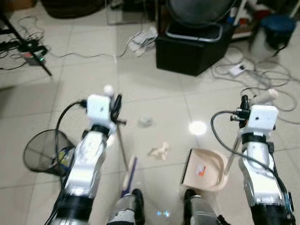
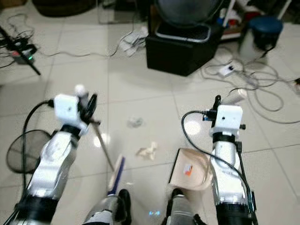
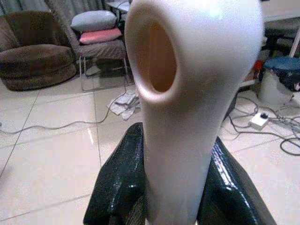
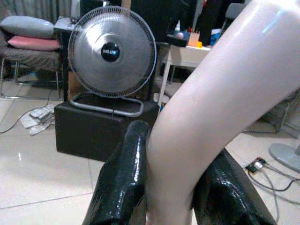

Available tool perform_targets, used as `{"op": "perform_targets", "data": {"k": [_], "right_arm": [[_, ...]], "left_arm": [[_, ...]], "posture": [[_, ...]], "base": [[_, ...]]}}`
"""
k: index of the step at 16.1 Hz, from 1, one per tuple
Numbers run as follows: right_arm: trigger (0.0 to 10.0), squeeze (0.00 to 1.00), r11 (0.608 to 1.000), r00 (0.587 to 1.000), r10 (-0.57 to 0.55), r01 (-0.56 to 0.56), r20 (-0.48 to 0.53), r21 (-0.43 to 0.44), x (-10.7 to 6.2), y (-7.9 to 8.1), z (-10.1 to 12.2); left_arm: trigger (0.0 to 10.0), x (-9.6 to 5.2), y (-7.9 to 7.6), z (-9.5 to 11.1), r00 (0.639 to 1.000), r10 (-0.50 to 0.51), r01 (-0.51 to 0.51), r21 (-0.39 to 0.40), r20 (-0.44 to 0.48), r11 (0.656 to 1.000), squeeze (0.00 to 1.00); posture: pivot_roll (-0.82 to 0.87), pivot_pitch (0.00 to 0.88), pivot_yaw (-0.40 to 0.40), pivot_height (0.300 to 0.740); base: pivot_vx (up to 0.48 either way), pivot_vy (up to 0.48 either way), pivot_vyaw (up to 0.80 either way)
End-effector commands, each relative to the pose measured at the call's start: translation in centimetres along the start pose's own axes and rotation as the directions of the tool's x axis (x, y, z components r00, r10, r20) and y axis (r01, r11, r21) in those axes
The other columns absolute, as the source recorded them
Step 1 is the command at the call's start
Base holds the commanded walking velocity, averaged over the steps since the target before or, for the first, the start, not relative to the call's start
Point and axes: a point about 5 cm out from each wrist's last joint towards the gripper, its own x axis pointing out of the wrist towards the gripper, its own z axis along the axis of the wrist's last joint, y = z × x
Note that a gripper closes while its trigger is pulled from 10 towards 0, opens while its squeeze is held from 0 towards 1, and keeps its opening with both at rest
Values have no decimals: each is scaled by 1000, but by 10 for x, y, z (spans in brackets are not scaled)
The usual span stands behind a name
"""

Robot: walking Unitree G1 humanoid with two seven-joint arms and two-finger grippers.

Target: Sweep floor

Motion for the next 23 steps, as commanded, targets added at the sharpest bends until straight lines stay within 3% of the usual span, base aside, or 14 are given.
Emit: {"op": "perform_targets", "data": {"k": [1,4,7,11,15,23], "right_arm": [[10000,0,1000,999,14,-14,31,7,0,4,9],[10000,0,999,998,49,-50,29,19,-1,8,13],[10000,0,997,997,75,-75,25,14,2,10,14],[10000,0,996,996,93,-93,19,13,7,14,16],[10000,0,997,997,74,-73,-11,21,0,12,12],[10000,0,999,998,38,-36,-46,26,-11,8,8]], "left_arm": [[10000,-4,4,2,1000,-1,1,30,3,1000,0],[10000,-15,-1,-1,1000,-12,13,44,-16,999,0],[10000,-17,0,1,1000,12,-11,40,-26,999,0],[10000,-12,-1,10,1000,-3,2,82,11,997,0],[10000,-11,-5,11,1000,-27,26,92,1,995,0],[10000,-8,-18,12,996,-92,93,83,-7,992,0]], "posture": [[-50,108,58,740],[-48,40,27,740],[-40,1,12,740],[-32,1,13,740],[-39,21,30,740],[-45,50,64,740]], "base": [[0,0,0],[0,0,0],[0,0,0],[0,0,0],[0,0,0],[315,0,0]]}}
